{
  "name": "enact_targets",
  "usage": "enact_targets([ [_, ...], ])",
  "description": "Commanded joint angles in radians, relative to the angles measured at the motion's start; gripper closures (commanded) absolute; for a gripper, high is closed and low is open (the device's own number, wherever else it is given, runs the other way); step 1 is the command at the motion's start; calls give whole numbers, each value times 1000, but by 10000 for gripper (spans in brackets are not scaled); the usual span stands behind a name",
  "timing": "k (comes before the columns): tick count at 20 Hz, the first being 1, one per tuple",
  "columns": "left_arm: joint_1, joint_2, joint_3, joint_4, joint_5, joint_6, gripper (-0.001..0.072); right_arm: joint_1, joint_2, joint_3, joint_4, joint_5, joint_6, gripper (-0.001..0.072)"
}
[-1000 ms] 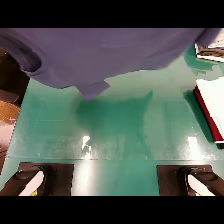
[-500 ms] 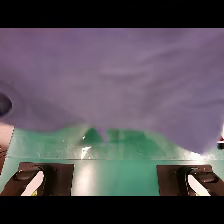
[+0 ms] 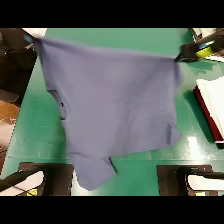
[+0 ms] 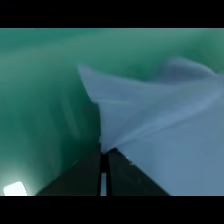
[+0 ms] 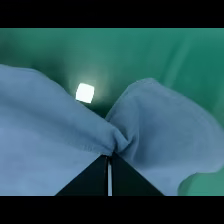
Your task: Fold the shirts.
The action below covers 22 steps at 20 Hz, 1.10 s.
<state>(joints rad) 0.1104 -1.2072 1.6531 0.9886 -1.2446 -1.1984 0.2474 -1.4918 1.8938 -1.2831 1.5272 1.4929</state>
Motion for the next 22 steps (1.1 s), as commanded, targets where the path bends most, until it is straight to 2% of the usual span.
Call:
enact_targets([
  [1, 0, -225, -80, 43, 3, 2, 677, 45, -259, 1, 7, -45, -20, 703],
  [4, 0, -368, -79, 51, 86, 2, 677, 58, -377, 1, 8, -182, -11, 703],
  [8, 0, -410, -79, 51, 174, 1, 674, 37, -404, 2, 9, -303, 15, 702],
  [9, 0, -407, -79, 52, 182, 1, 523, 28, -398, 1, 9, -327, 34, 701],
  [10, 0, -406, -79, 52, 179, -2, 191, 16, -390, 1, 18, -335, 45, 636],
  [11, 0, -403, -79, 54, 171, -14, 73, 2, -379, 1, 44, -330, 44, 356],
  [12, 0, -394, -79, 66, 148, -29, 100, -15, -364, 1, 65, -312, 43, 302],
  [14, 7, -360, -78, 98, 71, -52, 101, -54, -315, 1, 115, -236, -7, 304],
  [17, 74, -288, -105, 108, -68, -62, 101, -111, -226, 1, 211, -22, -101, 304],
  [20, 146, -150, -289, 117, -174, -59, 102, -138, -142, 0, 242, 140, -109, 304],
  [22, 187, -19, -491, 140, -145, -59, 101, -139, -92, 0, 241, 177, -126, 305],
])
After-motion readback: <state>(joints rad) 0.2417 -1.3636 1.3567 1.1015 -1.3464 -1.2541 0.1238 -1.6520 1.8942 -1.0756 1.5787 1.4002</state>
